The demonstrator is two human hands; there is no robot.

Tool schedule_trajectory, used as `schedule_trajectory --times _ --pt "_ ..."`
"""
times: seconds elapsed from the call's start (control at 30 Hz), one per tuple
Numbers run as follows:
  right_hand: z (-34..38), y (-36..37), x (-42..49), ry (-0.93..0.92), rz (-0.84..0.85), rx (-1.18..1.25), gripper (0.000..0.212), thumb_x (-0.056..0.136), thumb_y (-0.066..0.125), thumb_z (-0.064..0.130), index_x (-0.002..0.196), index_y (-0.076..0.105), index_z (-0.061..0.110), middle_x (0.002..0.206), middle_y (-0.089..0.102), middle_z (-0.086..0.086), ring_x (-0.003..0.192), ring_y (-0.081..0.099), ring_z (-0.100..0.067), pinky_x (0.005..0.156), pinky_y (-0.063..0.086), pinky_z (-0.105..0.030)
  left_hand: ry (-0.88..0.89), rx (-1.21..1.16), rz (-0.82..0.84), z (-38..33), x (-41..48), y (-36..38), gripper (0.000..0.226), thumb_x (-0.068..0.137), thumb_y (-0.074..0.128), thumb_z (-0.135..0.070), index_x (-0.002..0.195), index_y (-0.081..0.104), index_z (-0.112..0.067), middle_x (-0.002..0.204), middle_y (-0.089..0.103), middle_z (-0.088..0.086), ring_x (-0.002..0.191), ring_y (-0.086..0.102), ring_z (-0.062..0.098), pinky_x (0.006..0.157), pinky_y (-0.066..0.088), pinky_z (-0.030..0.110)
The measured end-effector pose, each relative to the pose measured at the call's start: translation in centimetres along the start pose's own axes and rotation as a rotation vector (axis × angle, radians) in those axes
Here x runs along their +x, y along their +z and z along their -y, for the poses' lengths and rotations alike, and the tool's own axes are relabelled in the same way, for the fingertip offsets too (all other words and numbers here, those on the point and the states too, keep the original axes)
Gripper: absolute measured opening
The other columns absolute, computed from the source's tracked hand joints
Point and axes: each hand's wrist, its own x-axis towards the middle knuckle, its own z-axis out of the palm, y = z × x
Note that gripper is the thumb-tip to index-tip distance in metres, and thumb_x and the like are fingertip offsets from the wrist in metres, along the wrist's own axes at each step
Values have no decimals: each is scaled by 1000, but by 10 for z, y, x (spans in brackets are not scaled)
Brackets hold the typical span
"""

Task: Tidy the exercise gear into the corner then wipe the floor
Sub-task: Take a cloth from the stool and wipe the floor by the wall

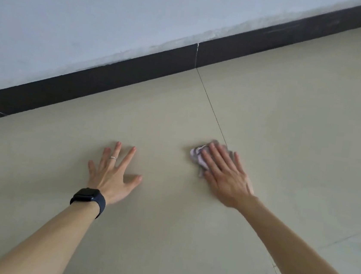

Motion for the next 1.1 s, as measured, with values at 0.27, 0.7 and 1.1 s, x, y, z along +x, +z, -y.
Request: schedule_trajectory --times 0.27,0.7,1.1 --pt "14 -3 67 594 -137 165 63 103 21 45 159 9 18 166 -2 -13 153 -8 -28 122 -1 -53 -96 -82 -27 5 30 -3 89 80 18 -87 144 -31 -49 153 -43 -10 146 -31 21 113 1 67" --pt "-5 -31 194 796 -167 209 64 103 22 46 159 7 18 165 -8 -18 151 -13 -34 120 -6 -56 -66 -131 -275 11 34 27 91 79 15 -89 154 -9 -45 163 -21 -9 150 -20 19 115 -2 67" --pt "60 -25 243 461 -133 173 61 104 25 42 159 13 19 165 -3 -18 152 -8 -34 121 -3 -56 -44 -203 -130 16 35 18 96 76 22 -91 146 -27 -49 152 -44 -14 141 -40 16 111 -15 64"
